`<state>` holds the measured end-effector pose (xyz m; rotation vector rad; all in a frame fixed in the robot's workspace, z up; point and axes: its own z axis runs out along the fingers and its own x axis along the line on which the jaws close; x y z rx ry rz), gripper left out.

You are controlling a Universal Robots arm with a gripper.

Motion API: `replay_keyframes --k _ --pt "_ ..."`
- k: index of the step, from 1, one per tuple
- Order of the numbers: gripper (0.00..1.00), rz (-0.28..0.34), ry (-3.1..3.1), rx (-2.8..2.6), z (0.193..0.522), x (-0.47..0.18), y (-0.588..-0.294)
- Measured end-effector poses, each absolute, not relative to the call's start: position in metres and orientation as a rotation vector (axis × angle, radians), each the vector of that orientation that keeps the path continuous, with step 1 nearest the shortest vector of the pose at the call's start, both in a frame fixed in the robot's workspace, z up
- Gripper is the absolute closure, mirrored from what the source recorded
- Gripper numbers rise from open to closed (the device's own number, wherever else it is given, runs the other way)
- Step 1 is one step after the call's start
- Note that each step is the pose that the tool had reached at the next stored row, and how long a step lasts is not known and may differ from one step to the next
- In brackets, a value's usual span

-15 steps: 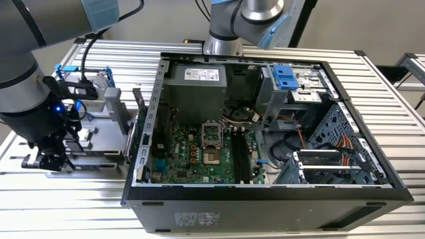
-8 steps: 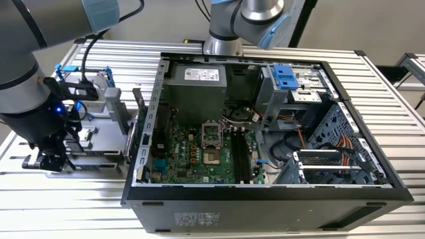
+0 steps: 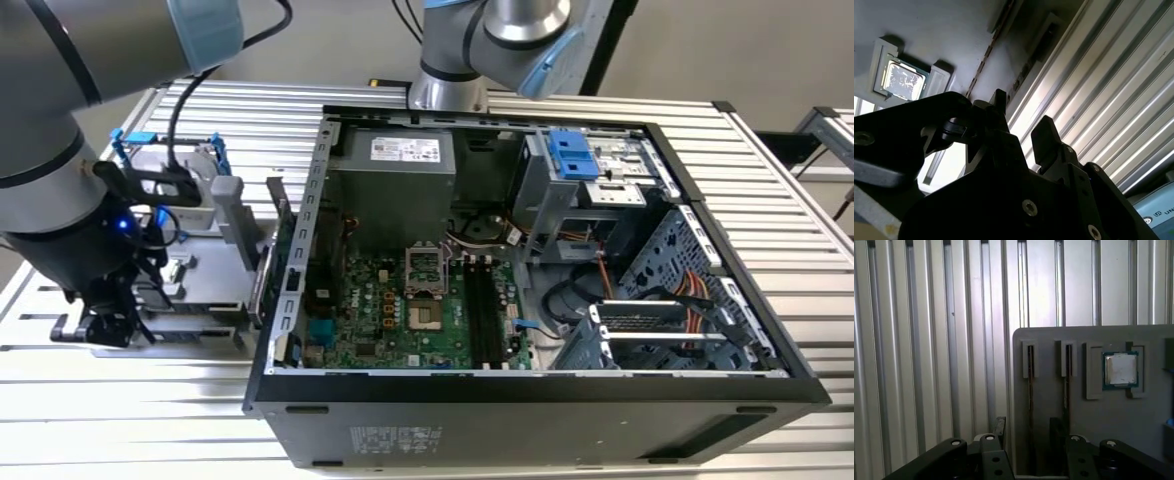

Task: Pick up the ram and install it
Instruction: 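Pick up the ram and move it above insertion slot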

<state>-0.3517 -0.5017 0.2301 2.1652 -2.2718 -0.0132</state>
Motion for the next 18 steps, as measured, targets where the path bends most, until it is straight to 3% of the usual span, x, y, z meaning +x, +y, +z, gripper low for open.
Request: replay_keyframes --k 18 --pt "0.00 -0.013 -2.272 2.165 0.215 -0.350 -0.494"
